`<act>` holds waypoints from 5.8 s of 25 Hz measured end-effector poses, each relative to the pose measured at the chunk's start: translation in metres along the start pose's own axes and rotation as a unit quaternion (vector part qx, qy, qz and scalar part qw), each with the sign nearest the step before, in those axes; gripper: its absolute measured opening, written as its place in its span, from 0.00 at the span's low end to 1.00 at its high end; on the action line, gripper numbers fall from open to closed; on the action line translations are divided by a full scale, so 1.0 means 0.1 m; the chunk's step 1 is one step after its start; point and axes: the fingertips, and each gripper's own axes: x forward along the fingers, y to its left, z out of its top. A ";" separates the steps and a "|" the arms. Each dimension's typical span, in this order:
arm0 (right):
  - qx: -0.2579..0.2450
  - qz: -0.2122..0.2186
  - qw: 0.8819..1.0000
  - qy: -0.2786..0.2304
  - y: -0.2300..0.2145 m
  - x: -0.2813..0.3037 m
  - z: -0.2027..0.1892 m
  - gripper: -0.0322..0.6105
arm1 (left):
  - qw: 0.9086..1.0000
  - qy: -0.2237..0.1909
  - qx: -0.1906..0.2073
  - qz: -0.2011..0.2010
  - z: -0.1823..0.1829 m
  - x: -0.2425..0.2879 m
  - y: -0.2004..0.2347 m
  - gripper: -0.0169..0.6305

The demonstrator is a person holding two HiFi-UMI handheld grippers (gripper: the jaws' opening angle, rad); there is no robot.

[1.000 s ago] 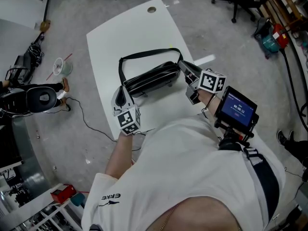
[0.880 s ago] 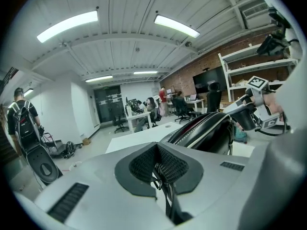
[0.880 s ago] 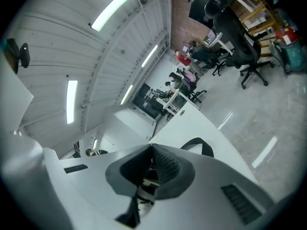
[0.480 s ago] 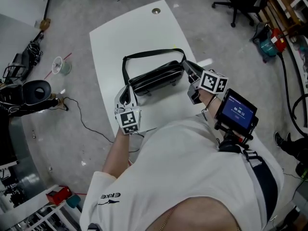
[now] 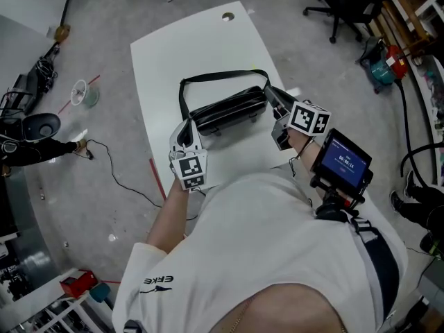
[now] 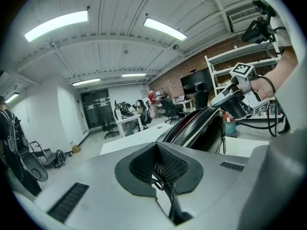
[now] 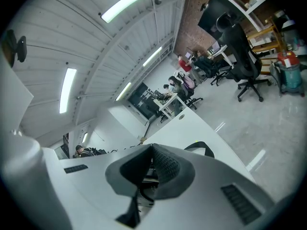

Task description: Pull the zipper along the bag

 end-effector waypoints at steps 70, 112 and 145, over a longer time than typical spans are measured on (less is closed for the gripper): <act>-0.055 -0.015 0.998 0.002 0.15 0.14 0.09 0.07 | 0.993 -0.041 0.013 -0.111 0.10 0.63 -0.85 0.03; -0.123 -0.032 0.991 0.050 0.17 0.22 -0.06 0.07 | 0.975 -0.022 0.102 -0.196 -0.14 0.69 -1.39 0.11; -0.171 -0.032 0.979 0.103 0.29 0.32 -0.32 0.07 | 0.969 -0.029 0.110 -0.218 -0.05 0.78 -1.70 0.10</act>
